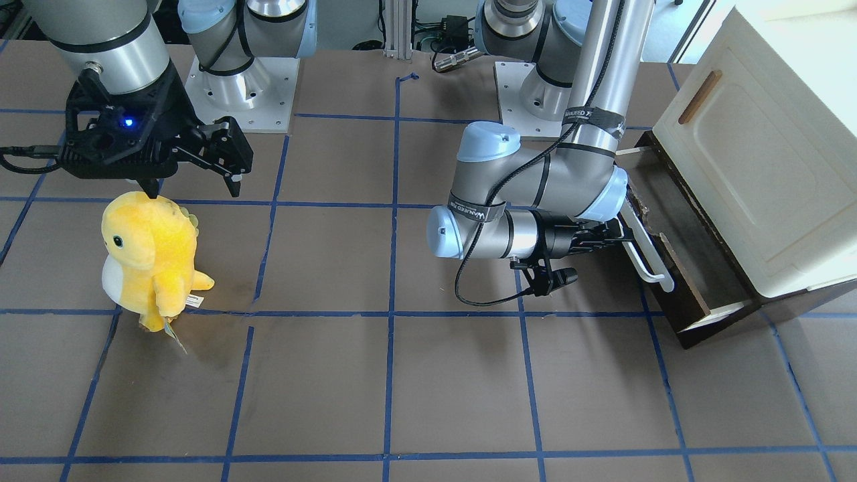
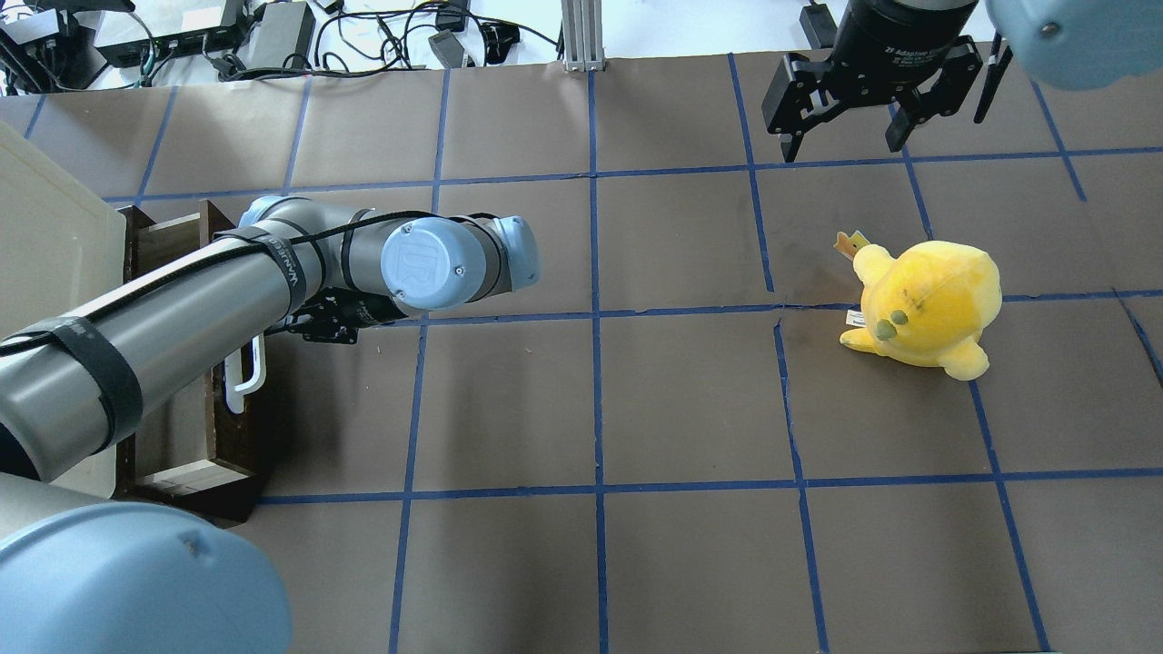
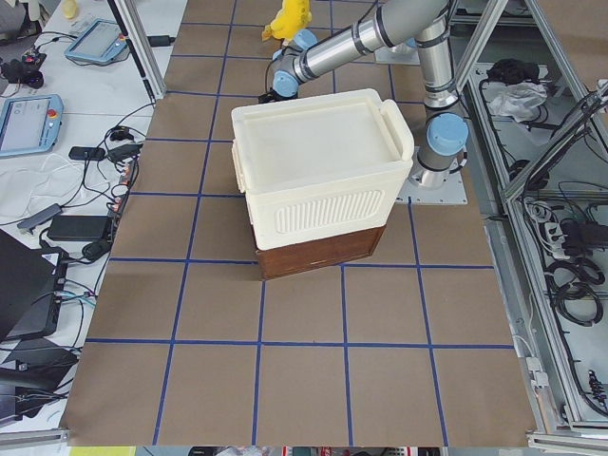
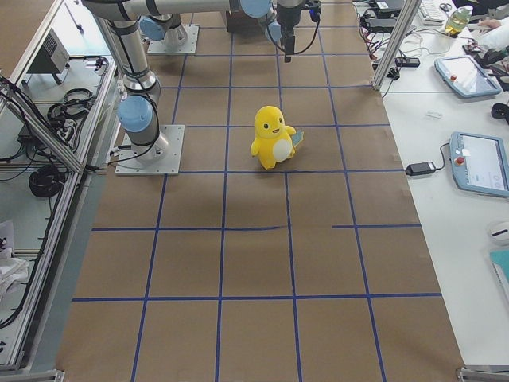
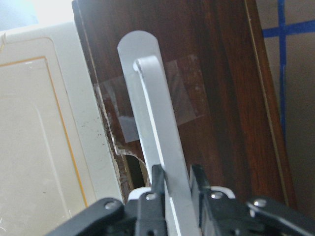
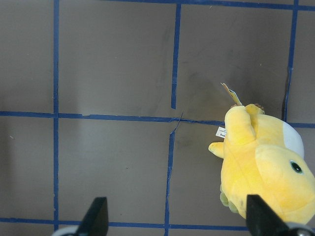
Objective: Pull drawer sideways
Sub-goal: 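Keep pulling the drawer farther out with the left gripper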
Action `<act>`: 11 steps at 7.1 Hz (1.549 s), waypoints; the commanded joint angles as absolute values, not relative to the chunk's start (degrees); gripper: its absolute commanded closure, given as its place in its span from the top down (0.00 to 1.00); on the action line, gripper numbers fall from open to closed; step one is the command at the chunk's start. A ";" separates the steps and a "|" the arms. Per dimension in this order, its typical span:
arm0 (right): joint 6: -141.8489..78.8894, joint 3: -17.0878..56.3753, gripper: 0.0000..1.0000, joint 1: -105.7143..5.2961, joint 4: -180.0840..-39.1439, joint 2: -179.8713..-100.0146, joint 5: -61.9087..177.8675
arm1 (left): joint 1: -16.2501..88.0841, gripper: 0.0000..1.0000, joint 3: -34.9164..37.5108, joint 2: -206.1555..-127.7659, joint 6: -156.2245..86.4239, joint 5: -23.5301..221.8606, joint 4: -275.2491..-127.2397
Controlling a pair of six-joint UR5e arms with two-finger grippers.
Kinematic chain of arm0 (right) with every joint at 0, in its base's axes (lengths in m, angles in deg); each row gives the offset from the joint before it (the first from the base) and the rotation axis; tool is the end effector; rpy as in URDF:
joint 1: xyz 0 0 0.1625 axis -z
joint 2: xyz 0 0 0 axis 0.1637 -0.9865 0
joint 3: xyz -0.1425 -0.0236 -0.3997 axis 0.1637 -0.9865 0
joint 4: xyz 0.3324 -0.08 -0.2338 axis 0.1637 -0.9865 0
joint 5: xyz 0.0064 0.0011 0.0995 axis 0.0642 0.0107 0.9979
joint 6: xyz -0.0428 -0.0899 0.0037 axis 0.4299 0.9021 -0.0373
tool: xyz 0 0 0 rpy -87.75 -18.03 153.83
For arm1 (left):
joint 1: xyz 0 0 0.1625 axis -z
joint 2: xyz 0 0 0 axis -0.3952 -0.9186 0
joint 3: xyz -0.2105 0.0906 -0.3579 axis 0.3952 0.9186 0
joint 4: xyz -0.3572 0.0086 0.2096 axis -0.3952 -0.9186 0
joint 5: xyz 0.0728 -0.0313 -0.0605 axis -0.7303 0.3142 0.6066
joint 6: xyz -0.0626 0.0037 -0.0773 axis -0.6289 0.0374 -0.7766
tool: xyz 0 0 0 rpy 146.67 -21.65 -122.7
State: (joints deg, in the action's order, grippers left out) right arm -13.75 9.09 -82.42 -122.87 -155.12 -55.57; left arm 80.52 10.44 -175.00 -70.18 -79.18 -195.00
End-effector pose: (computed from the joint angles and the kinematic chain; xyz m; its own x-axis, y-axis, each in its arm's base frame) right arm 0.1494 -0.5285 0.5089 -0.9985 -0.0532 0.0101 -0.0536 0.9975 -0.0457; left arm -0.1663 -0.5021 0.1936 -0.2240 0.1490 -0.9631 -0.0692 0.9833 0.1682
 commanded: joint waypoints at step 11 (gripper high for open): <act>-13.75 9.09 1.00 -82.42 -122.87 -155.13 -55.66 | 82.19 0.17 10.26 -175.23 -70.18 -79.25 -194.65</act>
State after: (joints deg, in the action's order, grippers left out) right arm -13.74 9.09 -82.42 -122.87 -155.13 -55.59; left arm 82.03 10.27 -175.17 -70.18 -79.31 -194.82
